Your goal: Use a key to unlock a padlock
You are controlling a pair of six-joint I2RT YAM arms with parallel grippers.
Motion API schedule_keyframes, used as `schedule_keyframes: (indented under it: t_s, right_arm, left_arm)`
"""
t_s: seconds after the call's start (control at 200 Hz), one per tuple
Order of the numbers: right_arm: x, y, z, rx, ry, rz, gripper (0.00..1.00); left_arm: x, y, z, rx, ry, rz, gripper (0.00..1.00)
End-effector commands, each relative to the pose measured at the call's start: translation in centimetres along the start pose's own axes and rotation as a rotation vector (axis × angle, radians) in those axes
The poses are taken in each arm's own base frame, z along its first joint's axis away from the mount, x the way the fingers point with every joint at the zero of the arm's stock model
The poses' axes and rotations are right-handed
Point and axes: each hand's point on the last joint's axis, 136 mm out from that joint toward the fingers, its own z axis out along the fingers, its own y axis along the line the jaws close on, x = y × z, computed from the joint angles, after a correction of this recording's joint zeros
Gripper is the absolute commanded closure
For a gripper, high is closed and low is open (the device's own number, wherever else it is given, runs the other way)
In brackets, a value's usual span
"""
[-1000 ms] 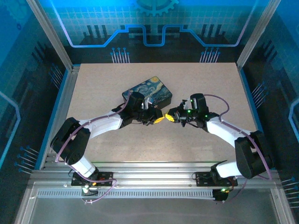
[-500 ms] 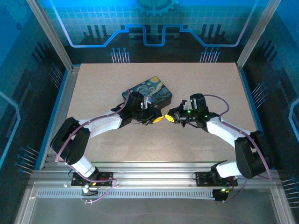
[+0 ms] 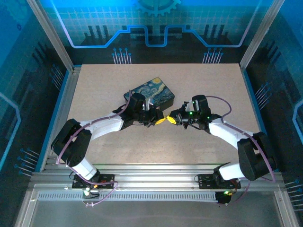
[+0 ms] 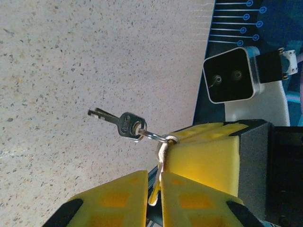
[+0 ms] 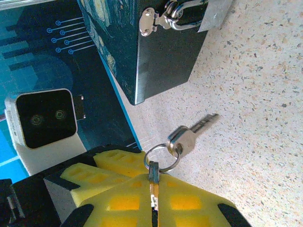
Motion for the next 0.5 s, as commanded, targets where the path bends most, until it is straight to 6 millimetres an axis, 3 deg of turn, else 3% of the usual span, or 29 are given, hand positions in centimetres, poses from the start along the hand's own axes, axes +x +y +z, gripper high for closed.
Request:
schedule_keyframes:
  t_s: [0.0, 0.215, 0.49]
  right_arm:
    - [0.22, 0.99, 0.42, -0.015, 0.01, -0.027, 0.91]
    - [0.08, 0.96, 0.55, -0.018, 0.006, -0.02, 0.91]
    - [0.01, 0.9, 0.68, -0.017, 0.008, -0.02, 0.91]
  left_arm:
    - [0.56, 0.18, -0.08, 0.009, 0.024, 0.0, 0.83]
    - [0.56, 0.11, -0.14, 0.01, 0.025, 0.001, 0.8]
    - [0.62, 0.16, -0.11, 0.008, 0.029, 0.003, 0.89]
